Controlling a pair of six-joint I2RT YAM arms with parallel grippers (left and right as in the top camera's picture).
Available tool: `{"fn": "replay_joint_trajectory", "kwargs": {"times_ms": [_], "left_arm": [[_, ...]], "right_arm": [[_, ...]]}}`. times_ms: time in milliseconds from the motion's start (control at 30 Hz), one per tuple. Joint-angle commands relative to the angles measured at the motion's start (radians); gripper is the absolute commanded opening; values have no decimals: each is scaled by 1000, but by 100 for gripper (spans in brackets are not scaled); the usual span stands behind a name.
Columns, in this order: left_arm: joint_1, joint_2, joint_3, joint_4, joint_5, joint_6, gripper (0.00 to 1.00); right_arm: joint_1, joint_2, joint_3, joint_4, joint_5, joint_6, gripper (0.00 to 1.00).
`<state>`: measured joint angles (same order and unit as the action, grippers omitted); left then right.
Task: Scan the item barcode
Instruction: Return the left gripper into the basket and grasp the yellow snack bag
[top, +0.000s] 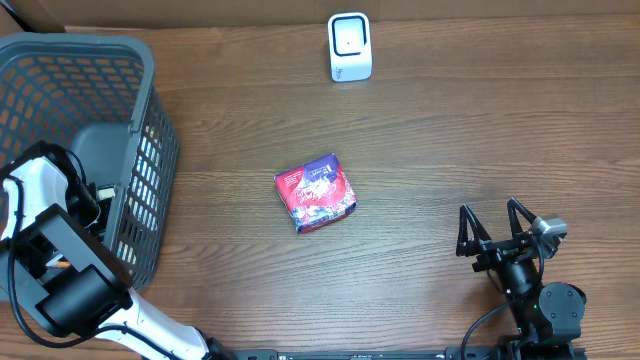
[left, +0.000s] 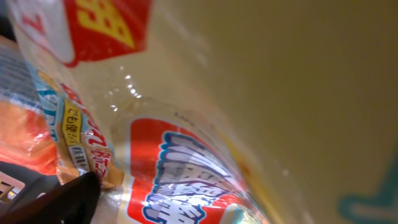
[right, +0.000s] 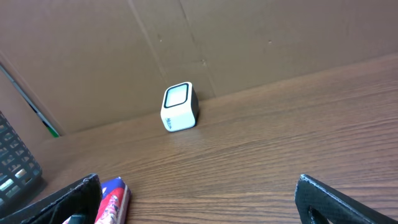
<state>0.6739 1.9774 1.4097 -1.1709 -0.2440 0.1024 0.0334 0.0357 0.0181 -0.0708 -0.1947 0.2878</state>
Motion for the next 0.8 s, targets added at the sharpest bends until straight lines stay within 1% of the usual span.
{"fn": "replay_joint_trajectory", "kwargs": {"times_ms": [0, 67, 133, 200, 233, 267, 300, 367, 433, 500, 567, 767], "left_arm": [[13, 19, -47, 19, -52, -39, 89], [13, 19, -49, 21, -52, -40, 74], [14, 19, -50, 20, -56, -51, 49], [13, 19, -50, 20, -56, -53, 34], [13, 19, -50, 20, -55, -55, 25], [13, 19, -50, 20, -55, -59, 13], [13, 19, -50, 20, -55, -65, 4], [13, 19, -50, 21, -47, -75, 4], [11, 19, -47, 28, -3, -76, 4], [6, 19, -31, 24, 90, -76, 4], [-5, 19, 23, -24, 191, -69, 4], [-23, 18, 204, -174, 211, -69, 4]], "right_arm": [[5, -4, -10, 6, 0, 1, 100], [5, -4, -10, 6, 0, 1, 100], [5, -4, -10, 6, 0, 1, 100], [5, -4, -10, 6, 0, 1, 100], [5, -4, -10, 6, 0, 1, 100], [5, -4, -10, 6, 0, 1, 100], [5, -4, -10, 6, 0, 1, 100], [5, -4, -10, 6, 0, 1, 100], [5, -4, -10, 6, 0, 1, 100], [5, -4, -10, 6, 0, 1, 100], [5, -4, -10, 6, 0, 1, 100], [5, -4, -10, 6, 0, 1, 100]]}}
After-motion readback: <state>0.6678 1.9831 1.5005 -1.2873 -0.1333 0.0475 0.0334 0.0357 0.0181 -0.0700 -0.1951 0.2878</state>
